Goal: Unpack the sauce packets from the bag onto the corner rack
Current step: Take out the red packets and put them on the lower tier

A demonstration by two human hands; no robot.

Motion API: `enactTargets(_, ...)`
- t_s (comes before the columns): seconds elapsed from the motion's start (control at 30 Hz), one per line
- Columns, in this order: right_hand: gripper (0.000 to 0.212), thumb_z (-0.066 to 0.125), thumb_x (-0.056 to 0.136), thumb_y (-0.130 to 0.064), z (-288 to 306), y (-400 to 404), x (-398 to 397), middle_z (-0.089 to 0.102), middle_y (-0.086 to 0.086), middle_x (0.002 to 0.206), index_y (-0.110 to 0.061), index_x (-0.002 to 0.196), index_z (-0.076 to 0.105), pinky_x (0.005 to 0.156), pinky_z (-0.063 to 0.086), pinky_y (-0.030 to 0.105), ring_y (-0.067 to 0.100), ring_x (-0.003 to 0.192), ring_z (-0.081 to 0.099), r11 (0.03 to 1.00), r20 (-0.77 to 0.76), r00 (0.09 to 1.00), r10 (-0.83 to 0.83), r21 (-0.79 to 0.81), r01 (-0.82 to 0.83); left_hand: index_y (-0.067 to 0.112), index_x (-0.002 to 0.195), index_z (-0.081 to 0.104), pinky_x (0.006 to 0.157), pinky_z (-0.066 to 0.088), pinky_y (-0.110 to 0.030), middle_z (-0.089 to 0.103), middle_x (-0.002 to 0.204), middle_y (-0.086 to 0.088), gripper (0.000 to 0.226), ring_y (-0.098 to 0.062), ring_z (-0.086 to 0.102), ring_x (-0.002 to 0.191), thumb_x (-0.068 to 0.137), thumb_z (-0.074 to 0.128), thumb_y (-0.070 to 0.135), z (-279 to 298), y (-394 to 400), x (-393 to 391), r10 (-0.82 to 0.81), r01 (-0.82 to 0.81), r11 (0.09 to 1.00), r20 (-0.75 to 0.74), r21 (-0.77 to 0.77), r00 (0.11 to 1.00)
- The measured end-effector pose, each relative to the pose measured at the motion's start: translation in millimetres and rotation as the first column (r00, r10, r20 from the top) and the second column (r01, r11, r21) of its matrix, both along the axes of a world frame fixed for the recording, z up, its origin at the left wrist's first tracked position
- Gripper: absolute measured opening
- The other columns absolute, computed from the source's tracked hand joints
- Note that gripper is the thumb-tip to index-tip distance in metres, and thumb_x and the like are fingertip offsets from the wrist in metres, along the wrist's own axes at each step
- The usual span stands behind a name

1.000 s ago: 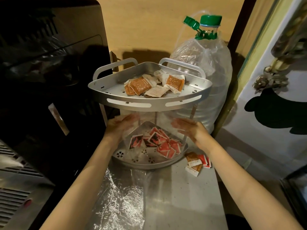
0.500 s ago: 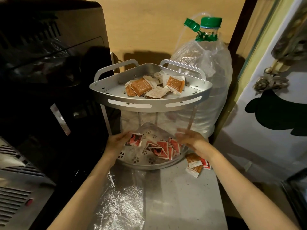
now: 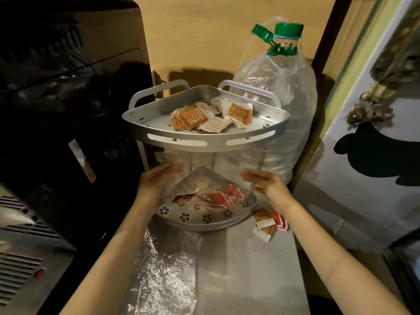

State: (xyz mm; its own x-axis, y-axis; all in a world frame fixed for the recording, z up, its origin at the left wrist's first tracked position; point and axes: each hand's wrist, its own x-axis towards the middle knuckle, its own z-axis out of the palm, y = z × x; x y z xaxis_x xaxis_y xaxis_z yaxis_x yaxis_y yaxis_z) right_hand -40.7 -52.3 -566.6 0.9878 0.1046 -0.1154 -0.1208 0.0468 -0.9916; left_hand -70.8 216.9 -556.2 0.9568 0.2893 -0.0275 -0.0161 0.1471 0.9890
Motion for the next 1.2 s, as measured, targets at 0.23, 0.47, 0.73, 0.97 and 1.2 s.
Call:
enactTargets(0.23,0.023,0.056,0.087,-0.011,5,-2,-2,0.067,0.003,0.112,-0.018,0.107,0.065,0.092,0.044,0.038,0.019,0.108,0.060,0.998,0.012,1.000,0.023,-0.051,-0.022,0.015,0.102,0.067,0.073,0.049,-0.019,0.071,0.091,0.009,0.024,-0.005,0.065,0.086,0.080,0.067,0.025,2,2,3,-0.053,0.051,0.994,0.013,0.094,0.999)
enactTargets(0.47,0.025,0.057,0.087,-0.010,0,-1,-1,0.069,0.005,0.108,-0.018,0.111,0.063,0.069,0.052,0.026,0.019,0.101,0.065,0.999,0.009,0.999,0.035,0.004,-0.035,0.001,0.108,0.065,0.088,0.054,-0.032,0.074,0.076,0.012,0.033,0.004,0.065,0.072,0.077,0.071,0.010,-44,21,-1,-0.149,0.213,0.892,-0.186,0.399,0.971)
enactTargets(0.73,0.019,0.069,0.079,-0.013,-27,5,0,0.066,-0.002,0.100,-0.025,0.093,0.066,0.094,0.048,0.034,0.019,0.101,0.059,0.941,-0.155,0.981,0.113,-0.301,-0.156,-0.006,0.109,0.062,0.057,0.043,0.000,0.065,0.059,0.025,0.031,0.018,0.058,0.058,0.078,0.066,-0.002,-33,9,4,-0.085,0.106,0.924,-0.072,0.366,0.994)
enactTargets(0.97,0.020,0.064,0.081,-0.001,-14,15,5,0.073,-0.012,0.079,-0.021,0.080,0.068,0.076,0.054,0.017,0.013,0.090,0.064,0.996,-0.009,0.997,-0.078,-0.034,0.078,0.001,0.110,0.061,0.067,0.047,-0.005,0.072,0.076,0.013,0.030,0.013,0.062,0.063,0.080,0.064,0.003,-12,5,3,0.016,-0.026,0.975,0.049,0.222,0.999)
enactTargets(1.2,0.016,0.063,0.081,-0.001,7,5,-3,0.065,0.006,0.098,-0.016,0.088,0.063,0.093,0.051,0.033,0.026,0.107,0.060,0.980,-0.015,0.985,-0.172,0.104,0.172,0.009,0.073,0.061,0.048,0.044,-0.004,0.064,0.050,0.013,0.014,-0.004,0.060,0.058,0.082,0.060,-0.002,16,-4,-10,-0.036,0.012,0.969,0.092,0.249,0.995)
